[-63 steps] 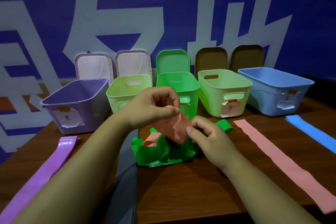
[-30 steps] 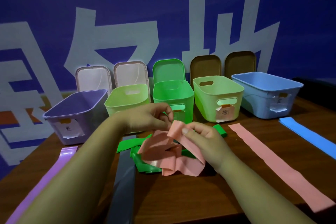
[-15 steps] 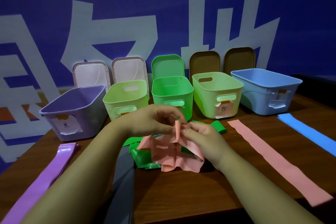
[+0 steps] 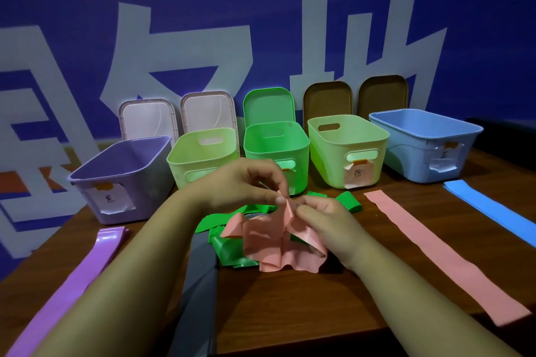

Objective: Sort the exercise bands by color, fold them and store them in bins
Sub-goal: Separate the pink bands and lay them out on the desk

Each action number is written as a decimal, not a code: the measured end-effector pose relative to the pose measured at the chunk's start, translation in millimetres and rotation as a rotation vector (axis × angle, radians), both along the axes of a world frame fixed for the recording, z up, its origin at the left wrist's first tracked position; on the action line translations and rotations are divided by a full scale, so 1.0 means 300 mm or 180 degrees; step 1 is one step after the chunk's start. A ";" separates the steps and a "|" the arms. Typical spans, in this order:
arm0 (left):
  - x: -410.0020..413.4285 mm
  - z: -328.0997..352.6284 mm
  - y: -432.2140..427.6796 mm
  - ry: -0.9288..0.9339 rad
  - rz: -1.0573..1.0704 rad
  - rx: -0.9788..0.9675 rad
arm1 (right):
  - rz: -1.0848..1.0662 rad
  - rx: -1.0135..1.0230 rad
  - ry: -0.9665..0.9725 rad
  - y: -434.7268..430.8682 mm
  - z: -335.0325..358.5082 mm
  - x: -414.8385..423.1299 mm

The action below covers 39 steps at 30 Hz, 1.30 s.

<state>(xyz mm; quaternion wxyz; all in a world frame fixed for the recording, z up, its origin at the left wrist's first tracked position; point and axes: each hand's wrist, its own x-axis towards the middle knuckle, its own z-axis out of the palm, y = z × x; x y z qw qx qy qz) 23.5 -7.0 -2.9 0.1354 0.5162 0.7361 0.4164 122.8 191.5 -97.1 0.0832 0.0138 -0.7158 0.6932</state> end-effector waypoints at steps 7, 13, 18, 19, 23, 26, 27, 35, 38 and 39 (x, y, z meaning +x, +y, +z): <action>0.037 0.173 0.028 -0.0314 0.0269 0.1168 | -0.0256 -0.0343 0.0175 0.012 0.013 -0.001; 0.070 0.392 0.109 -0.0033 0.1005 0.1623 | 0.0184 -0.0689 0.0243 0.004 -0.001 0.001; 0.066 0.466 0.147 0.0018 0.1327 0.1597 | 0.0222 -0.0785 0.0277 0.007 0.004 0.009; 0.064 0.473 0.153 0.0008 0.1384 0.1596 | 0.0208 -0.0782 0.0283 0.007 0.002 0.006; 0.037 0.479 0.168 -0.0074 0.1619 0.1664 | 0.0025 -0.0688 0.0165 0.004 0.008 0.008; 0.004 0.473 0.176 -0.0203 0.1776 0.1788 | -0.0201 -0.0226 0.0074 0.007 0.015 0.013; -0.008 0.470 0.180 -0.0241 0.1823 0.1820 | -0.0251 -0.0048 0.0064 0.009 0.021 0.018; -0.080 0.392 0.270 -0.0369 0.2184 0.2041 | -0.0370 0.0498 -0.0063 0.103 0.050 0.136; -0.101 0.330 0.345 -0.0506 0.2089 0.1961 | -0.0517 0.0642 -0.0102 0.178 0.051 0.216; -0.102 0.307 0.376 -0.0558 0.2076 0.1931 | -0.0581 0.0728 -0.0113 0.206 0.053 0.248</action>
